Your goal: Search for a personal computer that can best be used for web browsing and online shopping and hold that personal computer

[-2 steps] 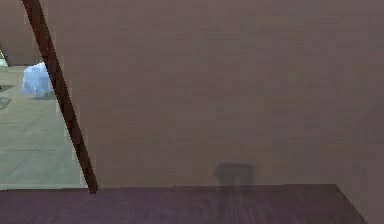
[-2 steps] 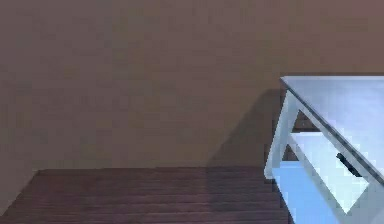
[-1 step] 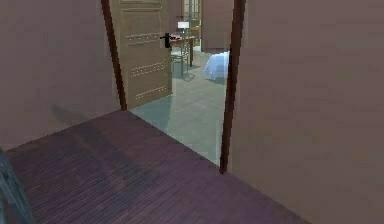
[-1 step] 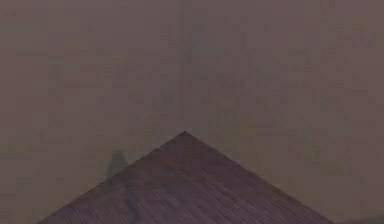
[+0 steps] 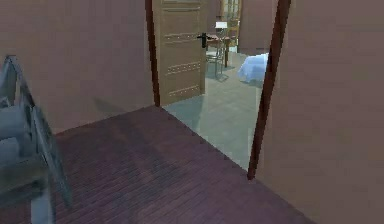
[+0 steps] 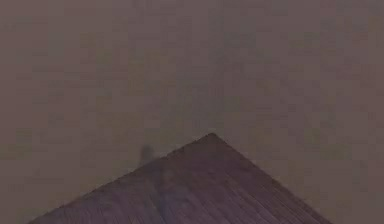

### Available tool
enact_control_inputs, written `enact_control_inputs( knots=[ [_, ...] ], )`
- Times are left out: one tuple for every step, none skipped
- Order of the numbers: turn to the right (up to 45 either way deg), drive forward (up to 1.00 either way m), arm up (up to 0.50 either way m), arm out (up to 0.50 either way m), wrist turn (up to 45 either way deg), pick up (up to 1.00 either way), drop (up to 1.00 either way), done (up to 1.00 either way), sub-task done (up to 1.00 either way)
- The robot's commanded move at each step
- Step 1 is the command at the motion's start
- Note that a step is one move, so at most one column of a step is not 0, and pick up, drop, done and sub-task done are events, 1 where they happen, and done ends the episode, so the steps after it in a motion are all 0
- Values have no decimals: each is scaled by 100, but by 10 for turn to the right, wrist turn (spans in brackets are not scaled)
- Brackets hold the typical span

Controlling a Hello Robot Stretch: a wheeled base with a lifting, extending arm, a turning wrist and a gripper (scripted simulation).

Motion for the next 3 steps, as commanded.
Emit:
enact_control_inputs(
  knots=[
    [0, 100, 0, 0, 0, 0, 0, 0, 0],
    [0, 25, 0, 0, 0, 0, 0, 0, 0],
    [240, 0, 0, 0, 0, 0, 0, 0, 0]
  ],
)
